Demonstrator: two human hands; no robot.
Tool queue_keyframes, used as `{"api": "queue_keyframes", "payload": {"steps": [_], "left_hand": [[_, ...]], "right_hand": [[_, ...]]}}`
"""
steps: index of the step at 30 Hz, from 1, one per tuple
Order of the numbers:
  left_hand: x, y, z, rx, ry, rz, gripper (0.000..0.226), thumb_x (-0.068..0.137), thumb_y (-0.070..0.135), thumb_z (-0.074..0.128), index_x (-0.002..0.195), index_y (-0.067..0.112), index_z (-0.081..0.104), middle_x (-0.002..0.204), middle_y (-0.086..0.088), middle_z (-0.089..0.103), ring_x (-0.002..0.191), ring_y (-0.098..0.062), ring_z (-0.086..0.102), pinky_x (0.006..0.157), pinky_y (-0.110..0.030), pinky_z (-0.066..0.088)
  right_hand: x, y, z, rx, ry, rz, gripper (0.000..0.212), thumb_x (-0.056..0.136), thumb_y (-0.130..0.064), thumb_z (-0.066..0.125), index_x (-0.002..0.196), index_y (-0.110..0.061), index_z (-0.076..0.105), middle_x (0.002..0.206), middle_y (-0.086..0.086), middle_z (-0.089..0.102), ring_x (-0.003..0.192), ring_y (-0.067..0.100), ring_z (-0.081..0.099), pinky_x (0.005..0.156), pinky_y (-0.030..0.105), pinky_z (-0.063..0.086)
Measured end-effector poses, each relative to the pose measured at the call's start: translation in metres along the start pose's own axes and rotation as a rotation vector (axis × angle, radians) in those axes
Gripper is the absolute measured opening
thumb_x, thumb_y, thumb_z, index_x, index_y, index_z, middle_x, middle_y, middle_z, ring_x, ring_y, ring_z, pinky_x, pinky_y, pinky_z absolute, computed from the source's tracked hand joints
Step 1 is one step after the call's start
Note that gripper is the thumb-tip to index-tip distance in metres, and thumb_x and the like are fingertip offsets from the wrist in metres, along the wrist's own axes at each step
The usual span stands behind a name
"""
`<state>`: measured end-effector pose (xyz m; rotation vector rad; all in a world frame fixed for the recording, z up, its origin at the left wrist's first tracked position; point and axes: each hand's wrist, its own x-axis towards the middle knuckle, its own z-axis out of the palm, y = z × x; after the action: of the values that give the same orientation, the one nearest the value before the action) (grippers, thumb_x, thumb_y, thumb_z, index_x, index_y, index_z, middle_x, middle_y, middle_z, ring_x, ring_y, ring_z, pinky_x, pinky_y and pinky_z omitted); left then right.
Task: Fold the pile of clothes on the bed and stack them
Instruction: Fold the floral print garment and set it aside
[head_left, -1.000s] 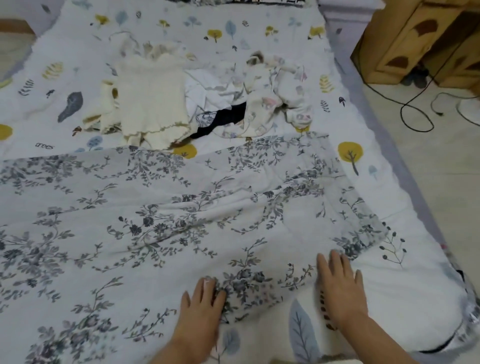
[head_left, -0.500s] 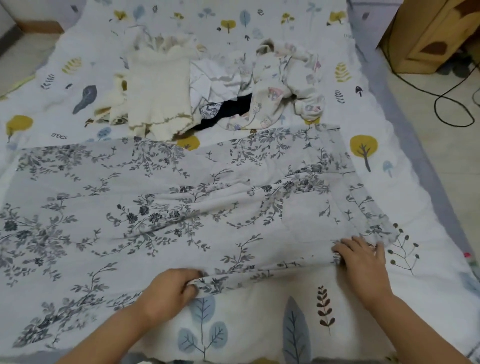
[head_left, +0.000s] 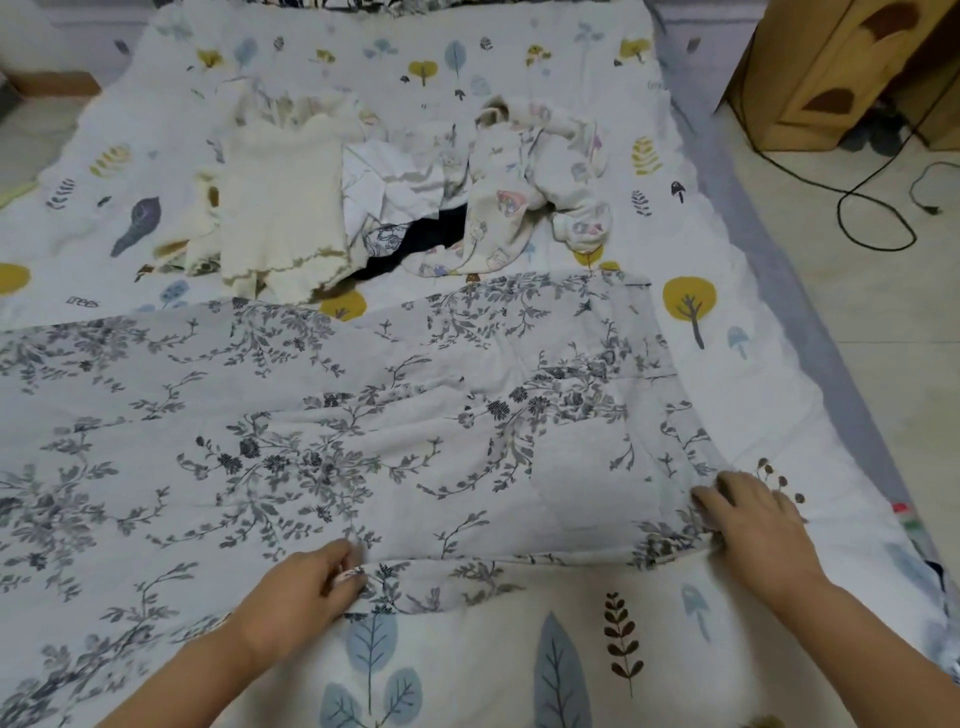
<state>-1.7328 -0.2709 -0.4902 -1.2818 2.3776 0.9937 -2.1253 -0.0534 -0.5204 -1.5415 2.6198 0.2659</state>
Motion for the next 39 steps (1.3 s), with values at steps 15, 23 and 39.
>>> {"api": "queue_keyframes", "payload": {"steps": [15,23,39], "left_hand": [[-0.011,-0.003,-0.036,-0.212,-0.386,-0.029,0.055,0.065,0.078,0.055,0.097,0.034,0.058,0.116,0.020,0.052,0.104,0.008,0.048,0.092,-0.006,0.034],[0.006,-0.013,-0.117,-0.273,-0.332,0.100,0.071,0.069,0.077,0.053,0.079,0.006,0.056,0.075,0.001,0.064,0.076,-0.014,0.064,0.079,-0.037,0.053],[0.198,-0.024,-0.198,0.032,0.415,-0.010,0.022,0.092,0.022,0.056,0.072,0.014,0.060,0.058,-0.006,0.061,0.053,-0.016,0.056,0.048,-0.025,0.034]], "right_hand": [[-0.001,0.041,-0.068,0.314,-0.366,-0.177,0.065,0.055,-0.011,0.072,0.071,-0.064,0.040,0.075,-0.012,0.036,0.072,-0.001,0.031,0.055,0.019,0.024],[0.034,0.050,-0.139,0.579,-0.177,0.045,0.053,0.065,0.006,0.068,0.073,-0.045,0.059,0.057,-0.017,0.061,0.056,0.001,0.054,0.050,0.015,0.038],[0.245,-0.043,-0.122,1.053,0.213,0.472,0.021,0.082,-0.011,0.068,0.100,-0.011,0.058,0.087,0.009,0.056,0.076,0.022,0.050,0.067,0.027,0.036]]}}
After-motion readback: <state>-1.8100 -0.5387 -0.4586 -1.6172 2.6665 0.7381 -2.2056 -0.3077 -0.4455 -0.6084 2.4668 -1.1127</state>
